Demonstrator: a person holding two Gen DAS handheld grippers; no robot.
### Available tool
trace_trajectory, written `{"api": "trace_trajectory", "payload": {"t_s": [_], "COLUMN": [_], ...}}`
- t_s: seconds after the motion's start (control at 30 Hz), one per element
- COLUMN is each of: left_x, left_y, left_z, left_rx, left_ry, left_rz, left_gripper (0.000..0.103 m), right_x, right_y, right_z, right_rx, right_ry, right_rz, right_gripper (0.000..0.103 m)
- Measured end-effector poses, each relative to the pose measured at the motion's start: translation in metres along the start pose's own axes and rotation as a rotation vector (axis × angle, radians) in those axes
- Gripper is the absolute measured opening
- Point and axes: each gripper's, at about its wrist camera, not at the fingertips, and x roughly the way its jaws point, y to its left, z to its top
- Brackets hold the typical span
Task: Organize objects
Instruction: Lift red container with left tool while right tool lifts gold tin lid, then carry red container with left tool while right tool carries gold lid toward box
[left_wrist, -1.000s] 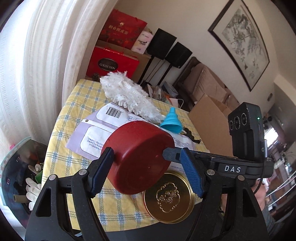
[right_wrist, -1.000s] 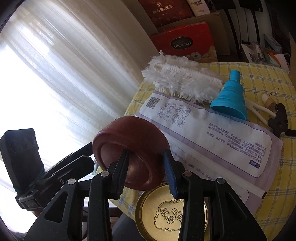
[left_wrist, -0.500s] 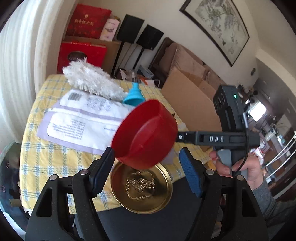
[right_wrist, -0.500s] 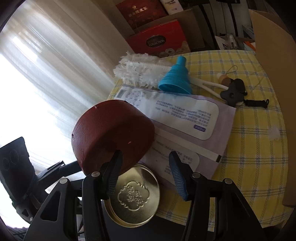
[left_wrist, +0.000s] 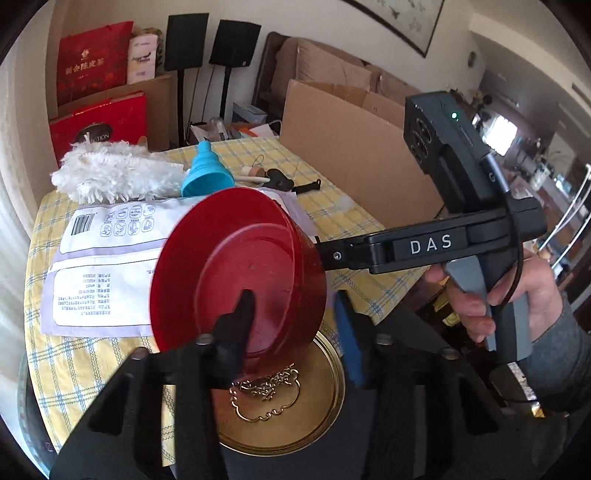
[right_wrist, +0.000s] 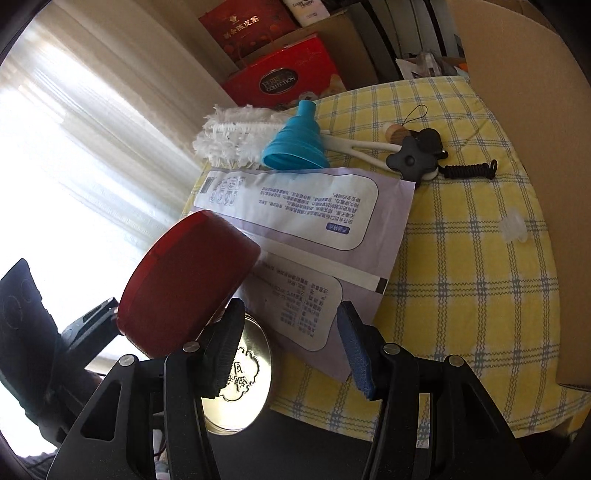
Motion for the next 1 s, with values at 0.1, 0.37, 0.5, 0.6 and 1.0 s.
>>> {"api": "trace_trajectory", "payload": {"t_s": [0.1,0.37,0.5,0.6,1.0], "left_x": [0.003,-0.014,-0.016,-0.021,-0.034], "left_y": [-0.006,0.001,0.021,0.031,0.094], "left_z": [-0.001,-0.001,0.006,0.001,-0.018], "left_rx": [0.045,0.033,-0.008,-0.050,-0.314], "left_ry": [-0.001,-0.072,-0.077,-0.056,-0.045], "left_rz": [0.070,0.147,0.149,0.142,0.394], "left_gripper": [0.005,0.000,0.000,0.002,0.067], "right_x": [0.000,0.005,0.015,0.023,0.036], "right_y": [0.000,0.004,0.012,0.017,0.042], "right_z": [-0.001,-0.011,-0.023,-0.031,-0.040], "right_rx": [-0.005,-0.032,-0.063,-0.087,-0.229], "right_ry": [0.000,0.043,0.102,0.131,0.146], "right_rz": [-0.005,-0.049,-0.064,-0.065,-0.225], "right_gripper": [0.054,0.055,0.055,0.055,0.026]}}
